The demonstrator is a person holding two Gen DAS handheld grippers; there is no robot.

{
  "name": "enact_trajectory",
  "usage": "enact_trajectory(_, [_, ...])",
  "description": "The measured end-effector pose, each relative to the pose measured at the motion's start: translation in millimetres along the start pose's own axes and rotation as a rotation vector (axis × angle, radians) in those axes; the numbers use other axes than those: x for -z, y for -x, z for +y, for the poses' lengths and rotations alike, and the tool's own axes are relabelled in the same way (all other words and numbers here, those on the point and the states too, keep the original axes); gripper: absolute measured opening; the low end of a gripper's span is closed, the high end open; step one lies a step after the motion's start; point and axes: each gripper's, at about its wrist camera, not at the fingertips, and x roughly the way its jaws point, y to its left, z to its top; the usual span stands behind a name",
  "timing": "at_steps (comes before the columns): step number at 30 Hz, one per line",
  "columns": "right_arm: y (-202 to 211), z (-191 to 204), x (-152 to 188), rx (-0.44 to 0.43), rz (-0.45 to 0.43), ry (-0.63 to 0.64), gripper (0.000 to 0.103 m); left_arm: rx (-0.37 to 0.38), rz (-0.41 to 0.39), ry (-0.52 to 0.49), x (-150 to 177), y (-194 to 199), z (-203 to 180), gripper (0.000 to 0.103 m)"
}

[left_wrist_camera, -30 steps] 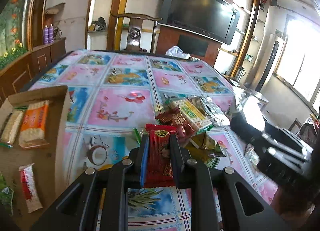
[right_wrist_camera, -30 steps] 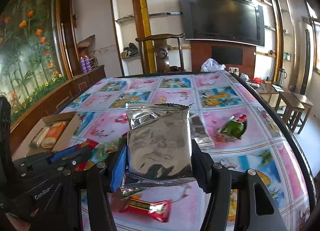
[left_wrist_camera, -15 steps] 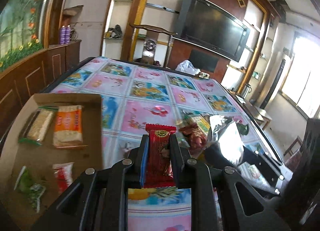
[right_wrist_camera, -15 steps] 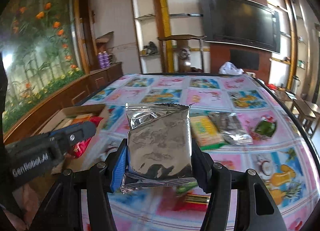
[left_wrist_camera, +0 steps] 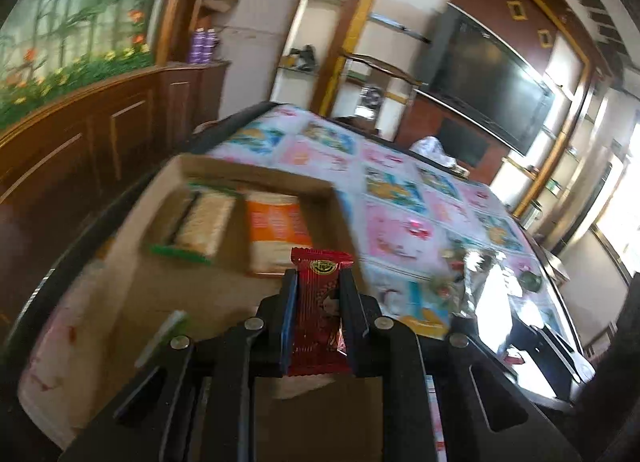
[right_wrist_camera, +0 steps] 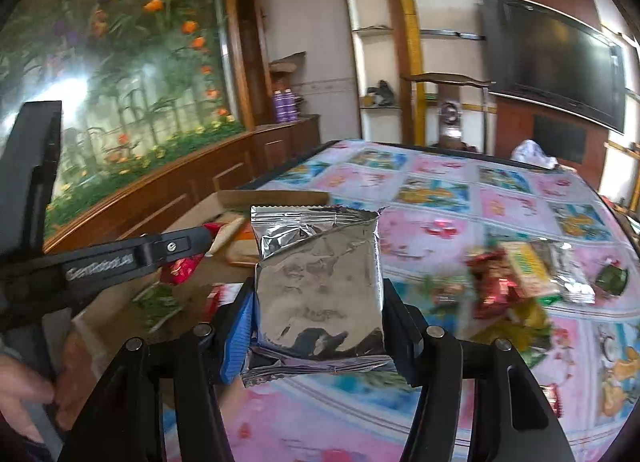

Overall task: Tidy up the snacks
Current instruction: 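Lift the red packet and silver foil pack and carry both over the cardboard box, then lower both packs into the box and open both grippers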

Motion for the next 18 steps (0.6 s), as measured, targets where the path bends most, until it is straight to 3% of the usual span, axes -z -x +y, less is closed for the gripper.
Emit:
enact_trajectory(5, [-17,24,1,-0.080,0.046,0.020,0.063,-0.053,-0.003,0.046,-5,-1,27,0.019])
enact_trajectory(10, [-37,38,3,-0.150,0.115,0.009,0.063,-0.082,0.043,0.057,-4,-11,43,0.019])
enact_trajectory(18, [-58,44,9,-0.195,0.192,-0.010,0.063,-0.087,0.107,0.071,4,-25,55,0.020])
